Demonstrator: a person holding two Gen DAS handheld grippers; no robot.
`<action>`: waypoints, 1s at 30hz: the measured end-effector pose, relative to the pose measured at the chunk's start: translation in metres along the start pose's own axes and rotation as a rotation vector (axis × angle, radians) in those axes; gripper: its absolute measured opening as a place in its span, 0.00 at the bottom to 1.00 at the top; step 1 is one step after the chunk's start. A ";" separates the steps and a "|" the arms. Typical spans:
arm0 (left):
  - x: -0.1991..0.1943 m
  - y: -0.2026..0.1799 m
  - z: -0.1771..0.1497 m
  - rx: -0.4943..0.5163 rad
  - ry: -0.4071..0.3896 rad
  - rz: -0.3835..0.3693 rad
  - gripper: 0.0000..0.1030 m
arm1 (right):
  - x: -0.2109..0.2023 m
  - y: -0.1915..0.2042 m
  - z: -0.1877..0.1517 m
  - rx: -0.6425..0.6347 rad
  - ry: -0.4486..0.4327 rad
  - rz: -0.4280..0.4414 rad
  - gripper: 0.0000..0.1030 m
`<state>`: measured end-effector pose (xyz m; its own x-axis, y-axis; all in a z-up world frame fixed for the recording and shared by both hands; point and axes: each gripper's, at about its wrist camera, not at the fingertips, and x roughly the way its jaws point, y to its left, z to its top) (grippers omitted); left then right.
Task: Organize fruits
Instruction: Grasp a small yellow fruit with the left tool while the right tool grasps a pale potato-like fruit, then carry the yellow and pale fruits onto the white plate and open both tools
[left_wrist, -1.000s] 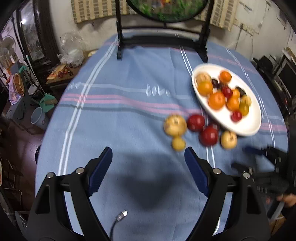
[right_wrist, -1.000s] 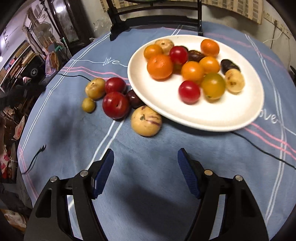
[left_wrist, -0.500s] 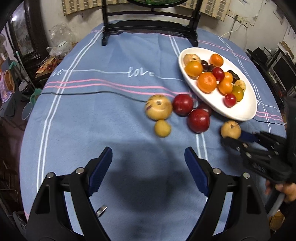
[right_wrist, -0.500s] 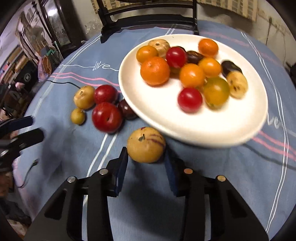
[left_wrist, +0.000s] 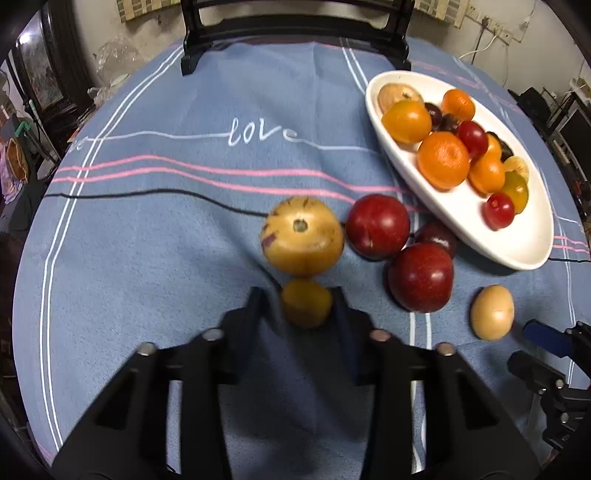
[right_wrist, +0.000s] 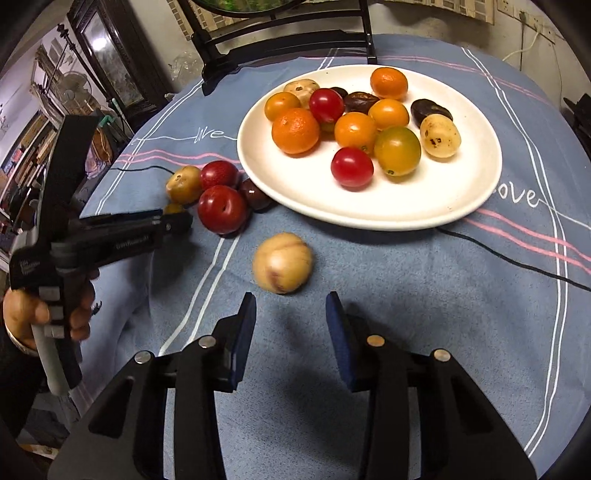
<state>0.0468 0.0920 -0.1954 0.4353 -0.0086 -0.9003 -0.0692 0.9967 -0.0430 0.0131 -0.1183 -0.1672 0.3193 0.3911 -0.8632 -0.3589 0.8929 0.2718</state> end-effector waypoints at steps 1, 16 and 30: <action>-0.003 0.001 0.000 -0.001 -0.007 -0.005 0.27 | 0.001 0.000 -0.001 -0.002 0.003 -0.001 0.38; -0.049 0.018 -0.027 -0.039 -0.057 -0.068 0.26 | 0.026 0.019 0.016 -0.093 -0.018 -0.071 0.65; -0.063 0.005 -0.026 -0.003 -0.082 -0.073 0.26 | 0.009 0.005 0.004 -0.073 0.020 -0.036 0.39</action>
<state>-0.0040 0.0952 -0.1500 0.5115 -0.0746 -0.8560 -0.0376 0.9933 -0.1090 0.0173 -0.1092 -0.1722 0.3160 0.3543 -0.8801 -0.4110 0.8872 0.2096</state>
